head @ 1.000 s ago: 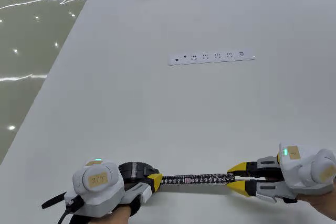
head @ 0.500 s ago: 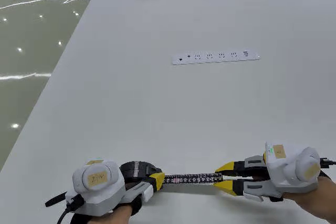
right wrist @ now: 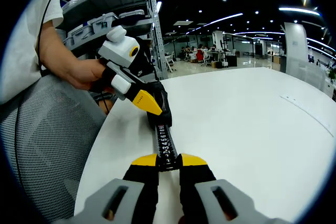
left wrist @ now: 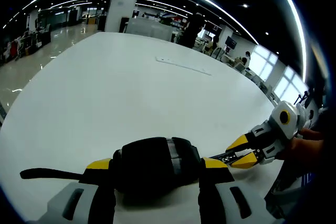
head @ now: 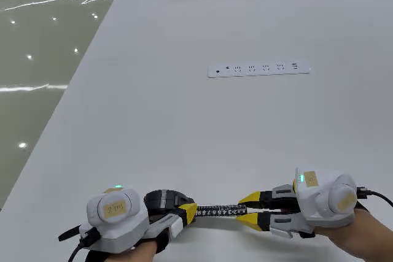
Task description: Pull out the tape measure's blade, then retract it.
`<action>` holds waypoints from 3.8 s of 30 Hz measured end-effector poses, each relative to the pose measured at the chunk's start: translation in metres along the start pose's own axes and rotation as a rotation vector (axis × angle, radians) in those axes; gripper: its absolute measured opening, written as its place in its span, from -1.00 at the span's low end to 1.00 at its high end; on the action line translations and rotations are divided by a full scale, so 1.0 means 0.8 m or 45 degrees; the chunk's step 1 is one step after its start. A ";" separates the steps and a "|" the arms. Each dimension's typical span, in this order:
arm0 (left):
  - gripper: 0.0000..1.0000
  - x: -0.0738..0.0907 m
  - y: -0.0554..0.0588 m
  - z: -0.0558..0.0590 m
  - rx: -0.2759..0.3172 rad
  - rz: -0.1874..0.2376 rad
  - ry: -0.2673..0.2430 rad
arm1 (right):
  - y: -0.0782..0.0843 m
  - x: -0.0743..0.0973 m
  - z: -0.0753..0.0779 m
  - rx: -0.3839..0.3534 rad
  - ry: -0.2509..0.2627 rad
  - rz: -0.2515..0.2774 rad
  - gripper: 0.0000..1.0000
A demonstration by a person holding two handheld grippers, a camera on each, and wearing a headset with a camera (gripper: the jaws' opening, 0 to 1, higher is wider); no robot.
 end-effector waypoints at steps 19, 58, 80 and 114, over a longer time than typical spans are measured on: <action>0.22 0.002 -0.001 -0.004 0.057 0.016 0.036 | -0.018 -0.039 -0.007 0.000 -0.043 0.002 -0.76; 0.24 0.002 -0.001 -0.005 0.077 0.036 0.018 | -0.024 -0.048 -0.008 0.028 -0.063 -0.036 -0.76; 0.21 0.004 -0.003 -0.007 0.092 0.032 0.048 | -0.033 -0.090 -0.017 0.065 -0.069 -0.051 -0.77; 0.24 0.000 0.001 0.002 -0.042 0.018 0.031 | -0.015 -0.090 -0.020 0.033 -0.052 -0.083 -0.73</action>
Point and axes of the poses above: the centre of the closed fingertips' face, and the gripper's own axes: x roughly backward along the fingers, z roughly to its right, y roughly out of its underside, the point moved 4 cm from there along x, roughly backward along the fingers, and after that the axes turned 4 degrees about -x, right-handed, at the moved point
